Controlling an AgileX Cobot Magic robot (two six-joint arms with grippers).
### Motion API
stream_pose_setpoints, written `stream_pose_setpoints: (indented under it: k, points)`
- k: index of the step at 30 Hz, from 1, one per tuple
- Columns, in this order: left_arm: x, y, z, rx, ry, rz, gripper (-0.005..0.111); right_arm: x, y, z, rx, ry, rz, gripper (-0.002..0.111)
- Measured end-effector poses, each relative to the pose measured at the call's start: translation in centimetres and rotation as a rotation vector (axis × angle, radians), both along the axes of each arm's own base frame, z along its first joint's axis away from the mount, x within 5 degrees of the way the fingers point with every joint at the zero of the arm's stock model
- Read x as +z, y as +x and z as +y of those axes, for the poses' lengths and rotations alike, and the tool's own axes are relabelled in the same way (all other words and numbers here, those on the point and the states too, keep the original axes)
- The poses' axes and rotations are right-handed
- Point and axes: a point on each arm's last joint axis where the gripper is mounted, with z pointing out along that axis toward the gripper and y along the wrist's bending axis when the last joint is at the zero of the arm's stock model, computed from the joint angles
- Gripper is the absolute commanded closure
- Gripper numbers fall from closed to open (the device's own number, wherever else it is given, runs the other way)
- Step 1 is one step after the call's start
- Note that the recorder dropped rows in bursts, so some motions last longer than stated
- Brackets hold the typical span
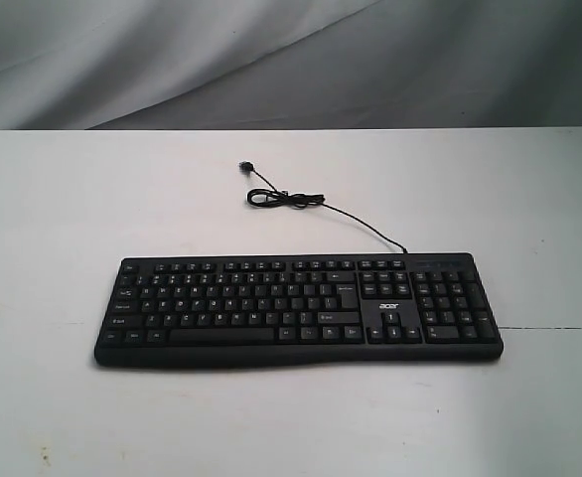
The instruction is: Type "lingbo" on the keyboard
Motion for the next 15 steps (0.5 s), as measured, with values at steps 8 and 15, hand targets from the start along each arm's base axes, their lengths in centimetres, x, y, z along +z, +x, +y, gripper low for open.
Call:
stream_pose_setpoints:
  k: [8,15]
  points:
    - [0.0,0.0,0.0,0.0,0.0,0.0,0.107,-2.8,0.2,0.0,0.0,-0.006,0.085,0.108]
    - [0.0,0.0,0.0,0.0,0.0,0.0,0.107,-4.4,0.2,0.0,0.0,-0.01,0.135,0.108]
